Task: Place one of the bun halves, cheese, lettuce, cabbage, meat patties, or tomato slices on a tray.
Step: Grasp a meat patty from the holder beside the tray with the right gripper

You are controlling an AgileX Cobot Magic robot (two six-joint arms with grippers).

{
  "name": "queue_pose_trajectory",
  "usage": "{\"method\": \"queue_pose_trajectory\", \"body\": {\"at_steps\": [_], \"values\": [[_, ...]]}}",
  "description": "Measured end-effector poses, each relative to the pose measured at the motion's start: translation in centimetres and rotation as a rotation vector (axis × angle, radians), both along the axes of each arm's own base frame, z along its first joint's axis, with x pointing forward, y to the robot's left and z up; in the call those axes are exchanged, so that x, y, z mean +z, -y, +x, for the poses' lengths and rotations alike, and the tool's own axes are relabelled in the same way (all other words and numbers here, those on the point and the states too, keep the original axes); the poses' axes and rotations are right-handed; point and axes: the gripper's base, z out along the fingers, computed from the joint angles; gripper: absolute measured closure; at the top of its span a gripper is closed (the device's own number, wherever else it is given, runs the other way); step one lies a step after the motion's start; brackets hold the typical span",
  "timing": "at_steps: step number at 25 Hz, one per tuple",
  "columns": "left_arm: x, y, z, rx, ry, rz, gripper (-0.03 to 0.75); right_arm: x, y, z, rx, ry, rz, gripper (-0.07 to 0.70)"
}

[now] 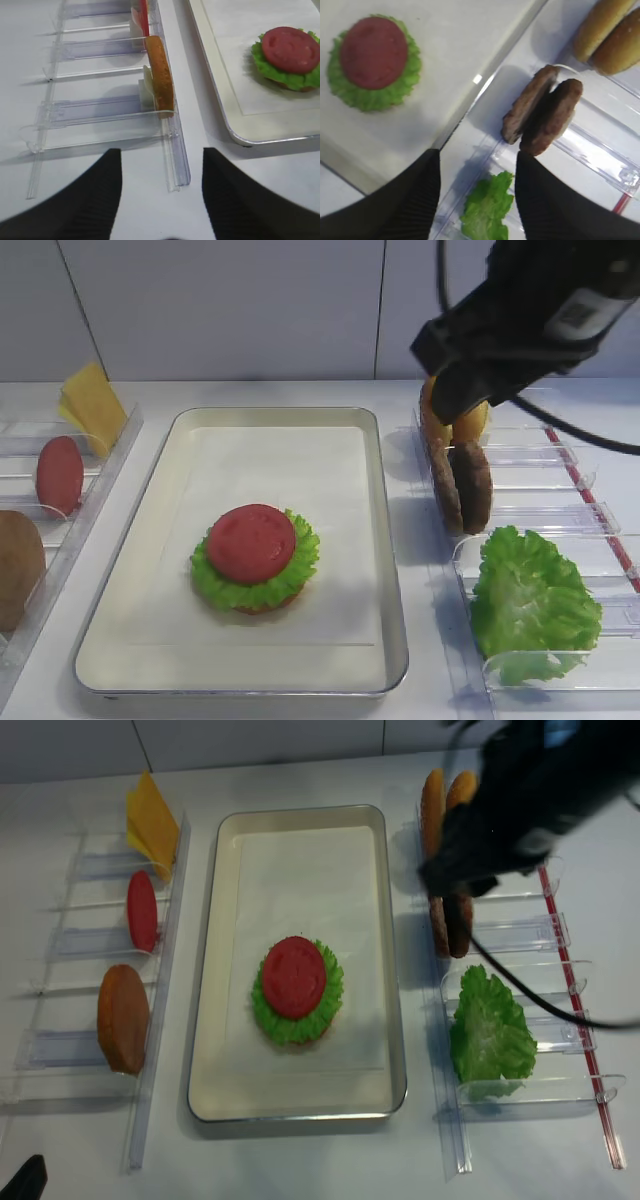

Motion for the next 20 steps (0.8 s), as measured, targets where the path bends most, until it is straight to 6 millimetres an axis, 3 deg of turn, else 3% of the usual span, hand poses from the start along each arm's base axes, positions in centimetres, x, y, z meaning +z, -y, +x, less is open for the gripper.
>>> {"method": "queue_pose_trajectory", "body": {"at_steps": [8,20], "values": [[0.0,0.0,0.0,0.0,0.0,0.0,0.356,-4.2,-2.7,5.3,-0.156,-0.105,-0.148,0.262],[0.0,0.0,0.0,0.0,0.002,0.0,0.356,-7.5,-3.4,7.8,-0.261,-0.142,-0.22,0.262]]}}
